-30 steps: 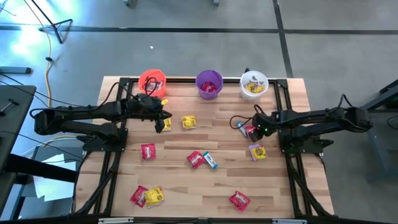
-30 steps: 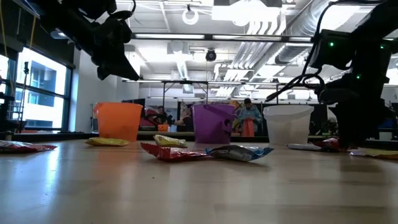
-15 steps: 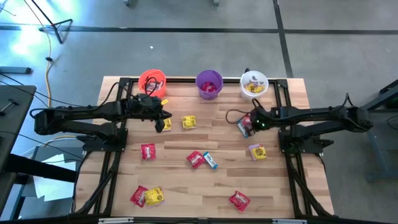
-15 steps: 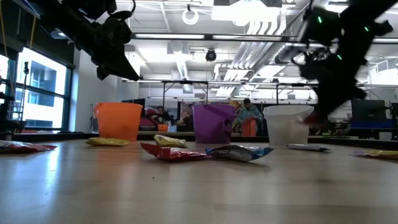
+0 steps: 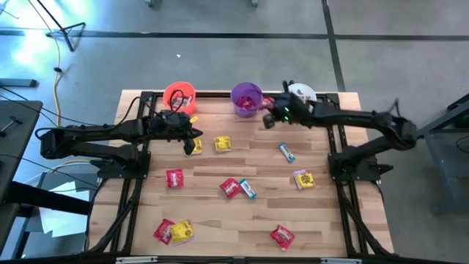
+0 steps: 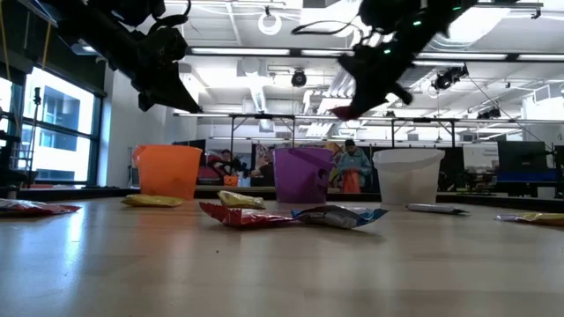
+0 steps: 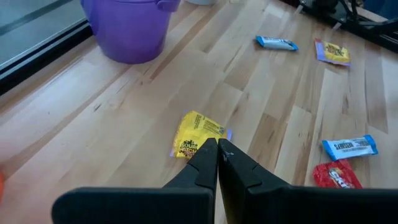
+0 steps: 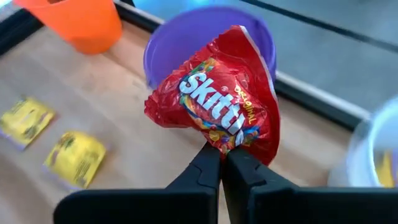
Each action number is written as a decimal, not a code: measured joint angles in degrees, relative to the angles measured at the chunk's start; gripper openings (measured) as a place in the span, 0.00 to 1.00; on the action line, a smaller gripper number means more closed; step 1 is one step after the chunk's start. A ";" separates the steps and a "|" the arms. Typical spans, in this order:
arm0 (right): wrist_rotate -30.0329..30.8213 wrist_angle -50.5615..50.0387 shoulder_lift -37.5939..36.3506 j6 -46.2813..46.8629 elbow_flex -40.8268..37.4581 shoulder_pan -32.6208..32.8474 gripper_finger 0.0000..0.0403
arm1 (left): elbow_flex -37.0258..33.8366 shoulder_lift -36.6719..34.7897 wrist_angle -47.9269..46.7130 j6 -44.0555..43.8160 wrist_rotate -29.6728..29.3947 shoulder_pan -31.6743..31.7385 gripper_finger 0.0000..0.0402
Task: Sort candy
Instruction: Put the red candy into the purple bucket
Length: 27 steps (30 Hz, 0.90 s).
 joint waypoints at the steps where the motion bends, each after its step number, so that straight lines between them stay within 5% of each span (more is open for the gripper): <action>1: -0.33 0.12 2.20 -1.13 1.99 -0.74 0.00 | 0.00 0.00 0.01 0.00 0.00 0.00 0.00; 16: -8.01 0.27 25.75 -8.49 20.14 -8.91 0.00 | 0.00 0.00 0.21 1.14 -1.95 0.00 0.00; 27: -9.48 3.45 29.74 -8.17 21.37 -9.66 0.06 | 0.00 0.00 0.71 1.03 -2.67 -0.04 0.00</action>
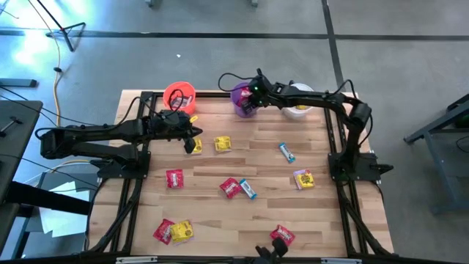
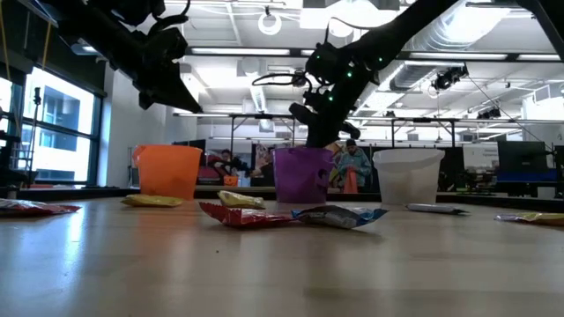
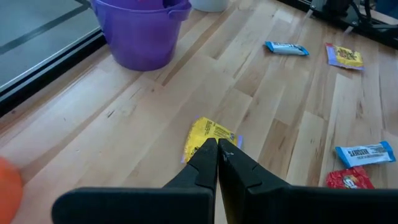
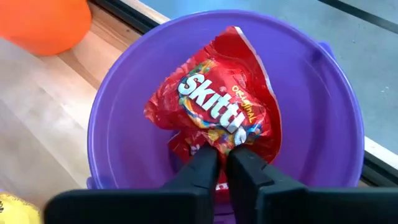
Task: Sort candy
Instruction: Put the red candy into the purple bucket, then put the yellow candy into the white bucket
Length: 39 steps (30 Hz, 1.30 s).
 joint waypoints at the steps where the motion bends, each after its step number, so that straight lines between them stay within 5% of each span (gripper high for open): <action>1: 0.01 0.01 0.00 -0.02 0.00 -0.04 0.09 | 0.00 0.00 -0.02 0.00 0.02 -0.02 0.00; 7: -0.12 -0.42 -0.28 1.14 0.00 -0.17 0.33 | 0.00 0.17 -0.06 -1.39 0.01 -0.01 0.00; 10: 0.70 -1.03 -1.47 0.15 0.00 -0.09 0.36 | -0.02 1.71 0.18 -3.62 1.67 0.05 0.00; 18: 5.24 -4.69 -9.43 -7.22 0.00 2.91 0.03 | 0.77 12.59 5.36 -14.63 8.72 1.67 0.00; 27: 10.26 -18.02 -16.58 -7.95 -0.20 5.92 0.01 | 1.77 25.18 6.62 -28.49 14.02 3.06 0.12; 39: 10.37 -18.39 -17.42 -7.96 -0.22 7.39 0.00 | 1.81 37.81 19.76 -35.94 15.07 5.02 0.35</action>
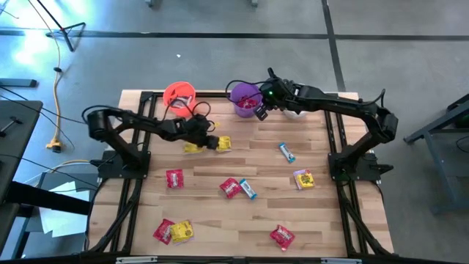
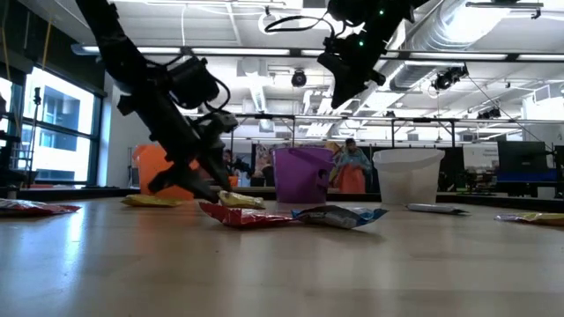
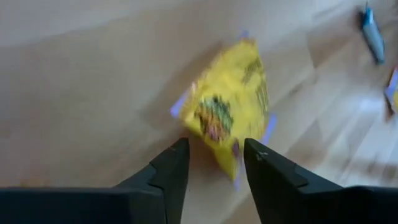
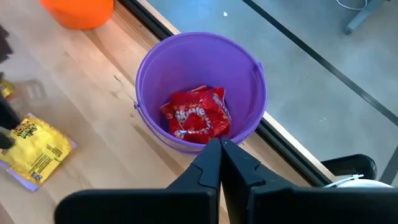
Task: Sort candy
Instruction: Put the yellow candy into the white bucket
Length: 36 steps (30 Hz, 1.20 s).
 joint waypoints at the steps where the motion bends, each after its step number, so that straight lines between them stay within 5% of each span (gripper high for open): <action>1: -0.02 -0.02 0.00 0.00 0.00 0.00 0.00 | 0.00 0.99 1.76 -0.08 -0.04 0.26 0.36; 8: -1.02 0.15 0.01 0.16 0.01 0.50 0.00 | 0.07 6.15 9.98 -0.03 1.59 1.74 0.29; 14: -12.05 1.06 -1.82 0.15 0.00 3.01 0.00 | -0.09 5.89 12.19 4.86 1.73 1.74 0.03; 19: -16.65 2.18 -2.23 2.04 -2.65 5.78 0.00 | -0.04 2.34 18.77 9.13 1.65 1.71 0.01; 27: -29.37 31.86 -2.21 19.25 -17.29 9.70 0.01 | 0.00 -8.03 26.35 19.38 1.07 1.21 0.00; 30: -27.62 39.86 -2.21 22.89 -19.21 10.86 0.06 | 0.00 -11.34 26.48 21.63 0.25 1.21 0.00; 36: -19.57 38.57 -2.21 24.53 -16.86 11.26 0.31 | 0.00 -14.70 26.45 24.19 -0.62 1.37 0.00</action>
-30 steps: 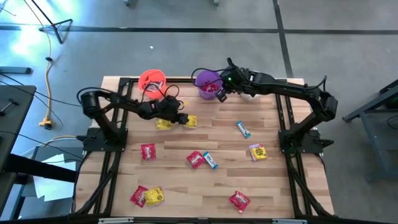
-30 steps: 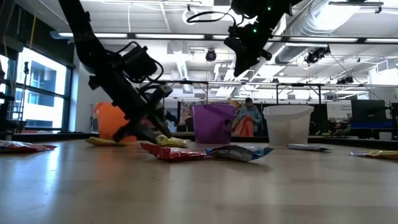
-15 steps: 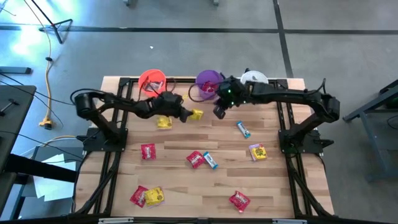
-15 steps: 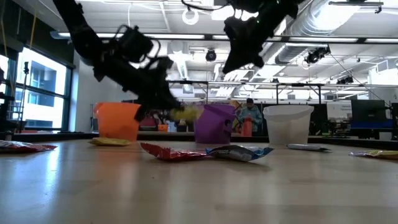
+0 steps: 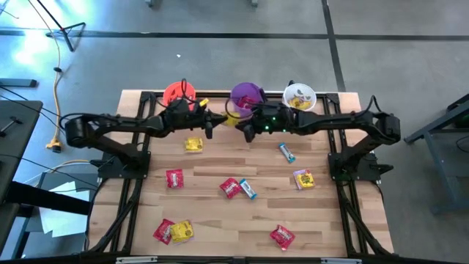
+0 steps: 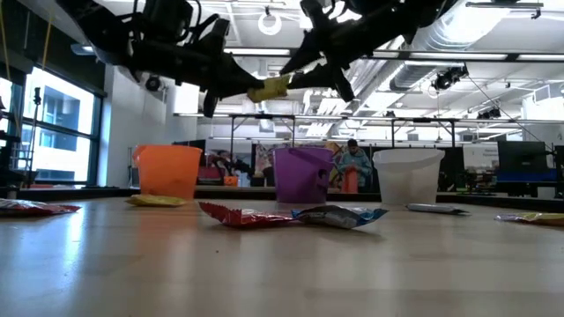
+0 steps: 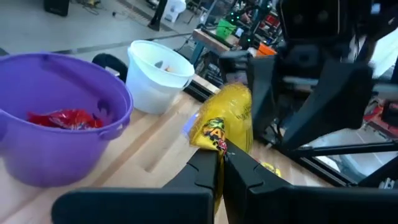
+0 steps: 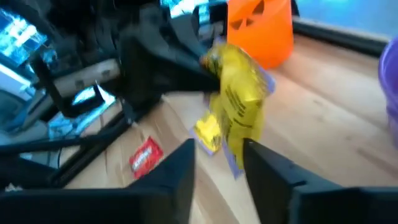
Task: Sort candy
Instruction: Put the yellow candy into the white bucket
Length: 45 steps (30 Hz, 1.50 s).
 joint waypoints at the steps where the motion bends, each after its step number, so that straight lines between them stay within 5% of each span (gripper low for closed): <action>1: 0.23 0.12 0.00 -0.04 0.48 0.00 0.35 | 0.00 -0.24 -0.05 0.22 -0.03 0.00 0.00; 8: 3.58 -0.01 0.01 -2.26 2.52 0.04 0.53 | 0.00 -0.30 0.46 0.41 0.60 -0.58 0.00; 19: 5.35 -3.68 -0.61 -1.98 2.52 -0.35 0.49 | 0.00 -0.30 2.93 1.39 1.70 -1.66 0.00; 28: -0.15 1.73 -0.61 -4.78 2.52 -0.48 0.47 | 0.00 -0.30 3.43 1.20 4.86 -1.66 0.00; 32: -0.62 2.08 -0.61 -4.80 2.52 -0.48 0.38 | 0.00 -0.27 4.88 -0.09 5.47 -1.66 0.00; 38: -0.62 2.15 -0.63 -5.22 2.52 -0.46 0.06 | -0.02 -0.27 7.33 -2.57 5.42 -1.64 0.00; 45: -1.71 1.66 -1.14 -6.12 2.52 -1.45 0.06 | 0.00 -0.30 4.80 -2.74 5.41 -0.63 0.06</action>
